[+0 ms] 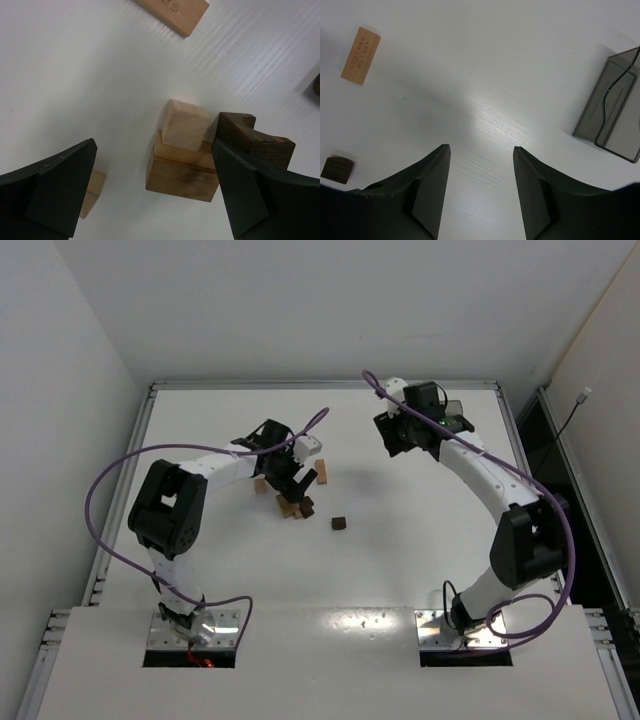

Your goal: Build the wood block tower

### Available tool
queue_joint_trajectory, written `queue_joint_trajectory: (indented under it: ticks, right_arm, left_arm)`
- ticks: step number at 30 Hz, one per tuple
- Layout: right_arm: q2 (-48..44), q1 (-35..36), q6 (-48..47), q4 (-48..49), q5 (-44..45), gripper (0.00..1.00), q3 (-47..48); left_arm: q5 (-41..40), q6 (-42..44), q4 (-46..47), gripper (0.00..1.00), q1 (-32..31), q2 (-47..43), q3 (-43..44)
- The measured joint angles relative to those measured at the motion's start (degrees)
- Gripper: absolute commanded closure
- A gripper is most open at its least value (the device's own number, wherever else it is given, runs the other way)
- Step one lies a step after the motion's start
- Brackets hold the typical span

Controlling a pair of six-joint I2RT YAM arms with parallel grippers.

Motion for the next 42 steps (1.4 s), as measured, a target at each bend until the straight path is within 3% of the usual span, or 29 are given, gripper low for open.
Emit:
queue_joint_trajectory:
  ticks: [10,18,26,31,35,42]
  right_arm:
    - [0.0,-0.63,0.0,-0.59,-0.42,0.5,0.0]
    - [0.0,-0.74,0.0,-1.33,-0.5,0.5,0.0]
    - [0.0,-0.74,0.0,-1.36,-1.49,0.5,0.0]
    - [-0.02,-0.72,-0.68,-2.12,-5.49,0.65,0.0]
    - [-1.9,1.05,-2.43,-3.26,-12.35,0.72,-1.31]
    - [-10.05,16.74,-9.2,-5.6,-23.45,0.77,-7.52]
  left_arm:
    - [8.02,4.5,-4.79,0.0,-1.88,0.2,-1.55]
    - [14.16,6.4,-9.42,0.0,-9.07,-5.22,-9.22]
    - [16.41,6.14,-11.37,0.0,-12.07,-12.52,-14.23]
    - [14.27,3.56,-9.49,0.0,-12.11,-17.46,-15.02]
    - [10.36,-2.43,-4.35,0.0,-7.98,-23.45,-19.04]
    - [-2.71,-12.94,1.31,0.0,1.18,-33.33,-22.05]
